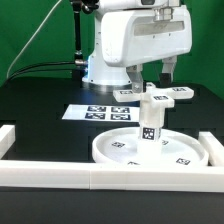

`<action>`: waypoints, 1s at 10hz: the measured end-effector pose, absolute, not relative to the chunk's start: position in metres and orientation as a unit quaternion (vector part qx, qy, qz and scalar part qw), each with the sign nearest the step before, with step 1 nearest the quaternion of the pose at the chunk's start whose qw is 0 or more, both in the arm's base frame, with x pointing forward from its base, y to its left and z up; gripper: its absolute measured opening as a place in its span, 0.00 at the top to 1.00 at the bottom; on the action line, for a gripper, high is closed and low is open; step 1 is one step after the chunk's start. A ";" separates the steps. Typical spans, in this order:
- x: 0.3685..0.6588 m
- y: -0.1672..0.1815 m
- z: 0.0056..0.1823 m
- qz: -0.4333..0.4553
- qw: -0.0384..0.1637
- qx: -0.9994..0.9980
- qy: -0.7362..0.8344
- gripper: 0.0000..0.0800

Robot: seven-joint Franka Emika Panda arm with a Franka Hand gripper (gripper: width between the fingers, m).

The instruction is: Assemble round table

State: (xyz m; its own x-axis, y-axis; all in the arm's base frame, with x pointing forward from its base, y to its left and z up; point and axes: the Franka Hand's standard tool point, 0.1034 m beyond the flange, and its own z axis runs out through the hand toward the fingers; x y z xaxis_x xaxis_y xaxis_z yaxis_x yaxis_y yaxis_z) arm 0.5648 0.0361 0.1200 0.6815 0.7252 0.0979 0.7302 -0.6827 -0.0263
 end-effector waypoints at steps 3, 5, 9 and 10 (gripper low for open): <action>0.562 0.034 0.113 -0.033 0.033 -0.917 -0.396 0.19; 0.560 0.031 0.106 -0.028 0.034 -0.918 -0.395 0.19; 0.560 0.031 0.103 -0.027 0.034 -0.920 -0.389 0.34; 0.560 0.031 0.104 -0.027 0.034 -0.920 -0.389 0.45</action>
Offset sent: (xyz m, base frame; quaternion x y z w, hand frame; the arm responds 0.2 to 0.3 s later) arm -0.0049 0.0015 -0.0127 0.0221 0.0032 -0.0165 0.9996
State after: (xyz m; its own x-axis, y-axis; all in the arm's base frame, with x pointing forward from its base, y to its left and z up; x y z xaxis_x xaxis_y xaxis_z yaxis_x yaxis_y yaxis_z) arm 0.5597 0.0312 0.1036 0.6966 0.7134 0.0758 0.7171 -0.6957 -0.0420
